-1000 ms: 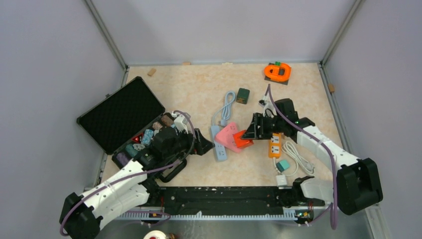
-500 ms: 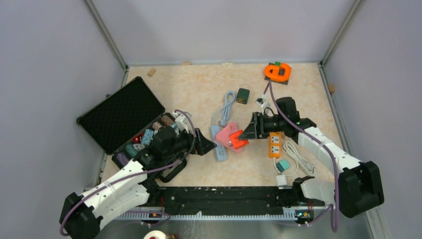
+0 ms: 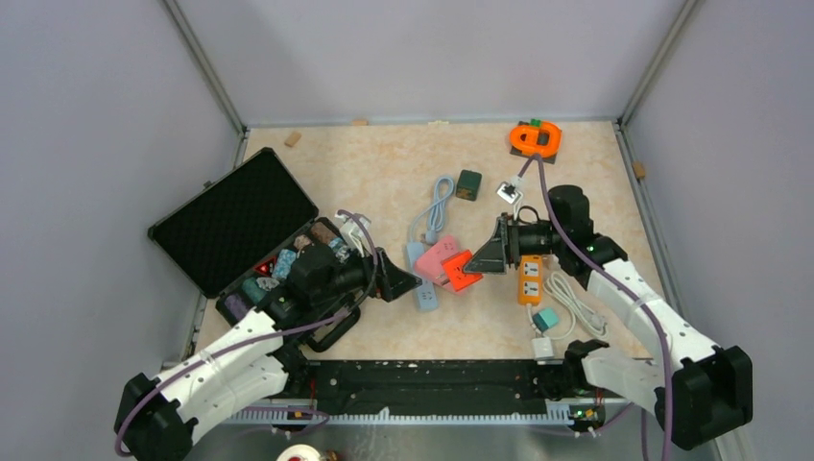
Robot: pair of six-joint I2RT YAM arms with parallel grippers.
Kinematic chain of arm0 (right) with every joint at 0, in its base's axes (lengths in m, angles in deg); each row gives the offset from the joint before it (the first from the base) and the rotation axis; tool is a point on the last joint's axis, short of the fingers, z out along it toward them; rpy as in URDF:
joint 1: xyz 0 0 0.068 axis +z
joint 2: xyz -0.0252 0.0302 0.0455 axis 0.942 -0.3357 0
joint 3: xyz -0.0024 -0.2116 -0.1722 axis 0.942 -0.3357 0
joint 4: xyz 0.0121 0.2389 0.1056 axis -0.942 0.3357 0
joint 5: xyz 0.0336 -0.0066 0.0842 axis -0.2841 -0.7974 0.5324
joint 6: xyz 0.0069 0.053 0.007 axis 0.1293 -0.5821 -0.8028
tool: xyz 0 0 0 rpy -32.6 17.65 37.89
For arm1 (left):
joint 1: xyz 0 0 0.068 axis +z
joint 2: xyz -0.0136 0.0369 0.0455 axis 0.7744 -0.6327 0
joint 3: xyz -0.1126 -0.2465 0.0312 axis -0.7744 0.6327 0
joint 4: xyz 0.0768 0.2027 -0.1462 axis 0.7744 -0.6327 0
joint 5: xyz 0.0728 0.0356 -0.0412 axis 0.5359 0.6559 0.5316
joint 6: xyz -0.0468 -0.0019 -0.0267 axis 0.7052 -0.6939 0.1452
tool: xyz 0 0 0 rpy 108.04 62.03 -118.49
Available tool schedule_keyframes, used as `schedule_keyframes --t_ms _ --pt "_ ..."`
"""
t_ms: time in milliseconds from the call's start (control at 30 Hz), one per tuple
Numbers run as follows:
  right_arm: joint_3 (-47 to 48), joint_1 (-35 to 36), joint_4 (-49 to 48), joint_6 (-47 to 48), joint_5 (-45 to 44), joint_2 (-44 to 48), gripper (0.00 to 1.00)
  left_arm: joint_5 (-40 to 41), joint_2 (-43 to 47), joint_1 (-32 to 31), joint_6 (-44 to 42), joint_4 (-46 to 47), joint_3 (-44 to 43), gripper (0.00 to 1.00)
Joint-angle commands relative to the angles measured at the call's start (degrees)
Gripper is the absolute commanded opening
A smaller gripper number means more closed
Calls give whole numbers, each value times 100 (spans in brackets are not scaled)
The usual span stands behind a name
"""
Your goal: Insert the plug
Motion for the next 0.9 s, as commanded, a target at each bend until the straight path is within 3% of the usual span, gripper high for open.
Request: schedule_keyframes --t_ms 0,333,500,700,800,867 --pt "65 -25 -310 197 239 119 0 -405 79 22 43 705 14 99" --pt "124 442 -355 490 -470 472 0 -1989 -674 -218 706 2132 -253 99" --pt "195 616 -286 540 -566 365 0 -1736 -1033 -863 110 1727 -750 99" --pt "241 761 -253 568 -632 332 0 -1538 -1412 -923 214 1940 -919 99" --pt "242 807 -269 551 -654 328 0 -1419 -1524 -927 245 1985 -976 92" --pt "249 806 -256 542 -694 332 0 -1374 -1560 -927 261 2023 -976 76"
